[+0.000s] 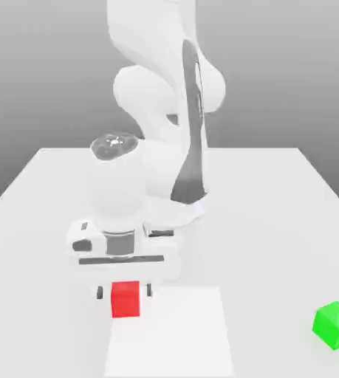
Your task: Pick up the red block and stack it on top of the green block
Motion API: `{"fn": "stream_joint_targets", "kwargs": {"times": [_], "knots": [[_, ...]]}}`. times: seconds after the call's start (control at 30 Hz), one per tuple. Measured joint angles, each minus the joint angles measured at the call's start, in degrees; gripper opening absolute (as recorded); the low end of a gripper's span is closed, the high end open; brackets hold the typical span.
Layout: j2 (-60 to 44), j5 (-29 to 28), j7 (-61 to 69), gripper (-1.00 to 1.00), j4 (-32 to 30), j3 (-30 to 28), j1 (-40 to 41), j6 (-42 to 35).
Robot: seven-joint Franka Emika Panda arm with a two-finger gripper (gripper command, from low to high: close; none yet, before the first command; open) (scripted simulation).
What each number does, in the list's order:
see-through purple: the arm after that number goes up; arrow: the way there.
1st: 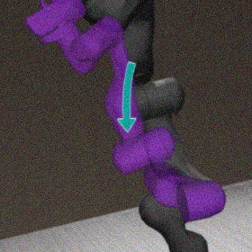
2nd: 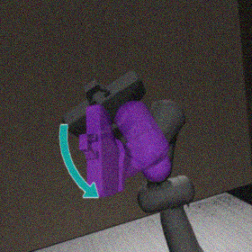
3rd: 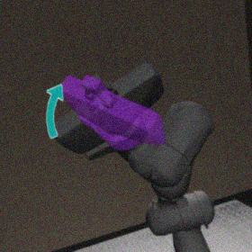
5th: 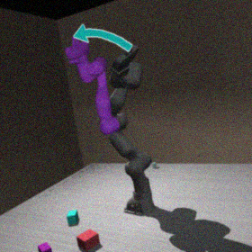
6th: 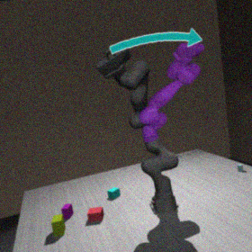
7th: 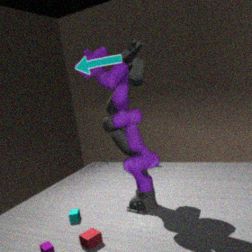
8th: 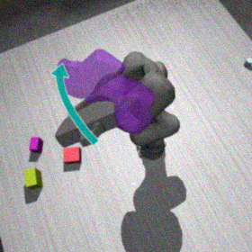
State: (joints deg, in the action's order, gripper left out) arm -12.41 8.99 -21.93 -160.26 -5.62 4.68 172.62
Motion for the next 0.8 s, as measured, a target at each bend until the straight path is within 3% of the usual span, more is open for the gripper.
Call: {"fn": "stream_joint_targets", "kwargs": {"times": [0.17, 0.5, 0.67, 0.8], "knots": [[-0.29, -0.1, -0.08, -1.0, 0.04, 0.52, 0.55, 0.22], [13.23, -9.59, -7.29, -1.0, -1.73, -2.38, 0.08, -11.37], [11.42, -12.29, -16.13, -1.0, 4.86, 5.75, -3.23, -15.97], [8.18, -13.31, -23.78, -1.0, 11.92, 11.84, -15.0, -19.87]]}}
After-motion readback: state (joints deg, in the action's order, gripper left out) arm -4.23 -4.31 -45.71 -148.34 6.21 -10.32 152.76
